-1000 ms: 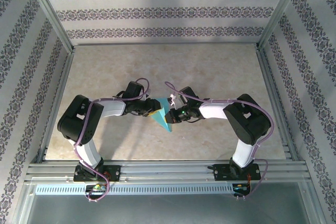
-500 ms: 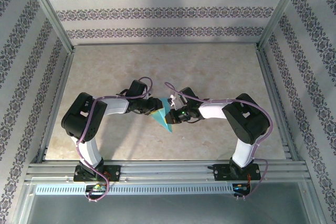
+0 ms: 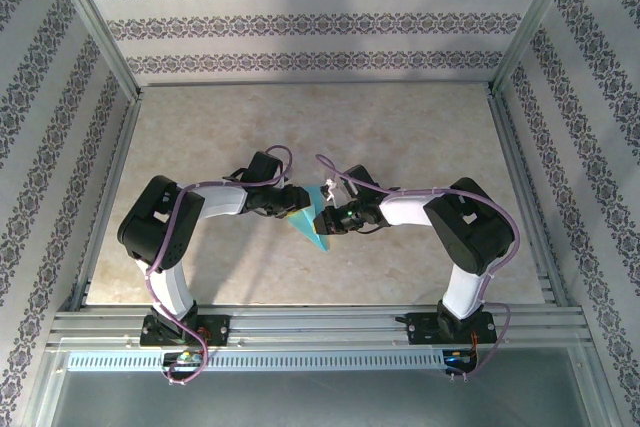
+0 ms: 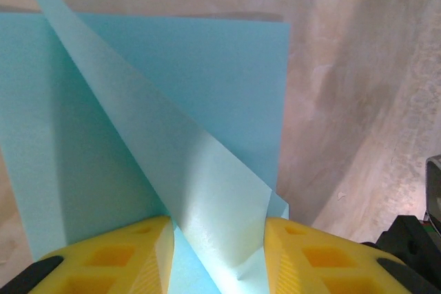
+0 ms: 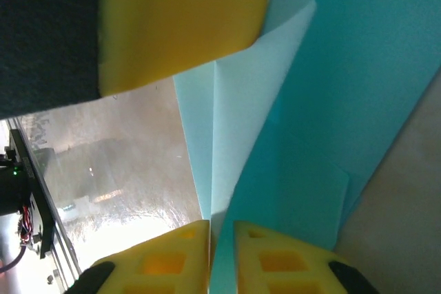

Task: Fold a paper plane with a square sheet of paper (fold left side to right side)
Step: Fourth fold the wing at the center of the table.

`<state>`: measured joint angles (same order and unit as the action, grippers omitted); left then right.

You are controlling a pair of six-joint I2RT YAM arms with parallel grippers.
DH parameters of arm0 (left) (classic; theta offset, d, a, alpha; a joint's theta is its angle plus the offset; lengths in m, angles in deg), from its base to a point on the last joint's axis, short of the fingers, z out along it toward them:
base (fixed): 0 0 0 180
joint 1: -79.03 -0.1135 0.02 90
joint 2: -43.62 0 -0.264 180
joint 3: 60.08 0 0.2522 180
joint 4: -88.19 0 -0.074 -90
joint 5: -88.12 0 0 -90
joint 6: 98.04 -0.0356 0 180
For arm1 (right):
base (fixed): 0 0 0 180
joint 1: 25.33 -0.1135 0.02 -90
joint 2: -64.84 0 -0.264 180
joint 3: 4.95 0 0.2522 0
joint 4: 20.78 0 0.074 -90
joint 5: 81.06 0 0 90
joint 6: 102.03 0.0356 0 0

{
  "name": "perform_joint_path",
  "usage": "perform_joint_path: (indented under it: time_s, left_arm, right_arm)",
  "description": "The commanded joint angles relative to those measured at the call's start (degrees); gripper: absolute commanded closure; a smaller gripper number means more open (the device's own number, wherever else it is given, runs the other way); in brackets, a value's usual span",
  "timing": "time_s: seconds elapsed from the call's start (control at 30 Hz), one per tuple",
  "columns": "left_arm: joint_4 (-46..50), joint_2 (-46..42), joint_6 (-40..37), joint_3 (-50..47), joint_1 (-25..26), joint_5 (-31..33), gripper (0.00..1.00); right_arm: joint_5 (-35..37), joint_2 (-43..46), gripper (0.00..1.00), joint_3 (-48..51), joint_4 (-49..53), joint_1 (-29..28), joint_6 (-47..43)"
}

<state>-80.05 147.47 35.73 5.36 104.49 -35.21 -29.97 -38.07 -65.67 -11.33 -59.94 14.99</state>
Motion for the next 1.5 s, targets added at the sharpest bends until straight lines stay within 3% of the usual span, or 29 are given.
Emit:
perform_joint_path:
  time_s: [0.0,0.37,0.9,1.27,1.47]
  left_arm:
    - [3.3,1.7,-1.4,0.5,0.7,1.8,0.59]
    - [3.3,1.6,-1.4,0.9,0.9,1.6,0.59]
    - [3.4,1.5,-1.6,1.0,1.2,1.6,0.59]
    - [3.5,1.7,-1.7,1.4,1.2,1.5,0.59]
    - [3.7,1.6,-1.8,1.4,1.3,1.5,0.59]
  right_arm:
    - [-1.5,2.0,0.77,0.6,-1.1,0.6,0.2]
    - [-2.7,6.2,0.69,1.0,-0.2,3.7,2.4]
    - [-4.9,-0.8,0.67,-4.2,-1.2,4.6,5.5]
    - [-6.3,-3.3,0.71,-5.2,-2.6,3.6,6.9]
    - [-5.5,-3.4,0.8,-5.0,-2.5,3.6,7.1]
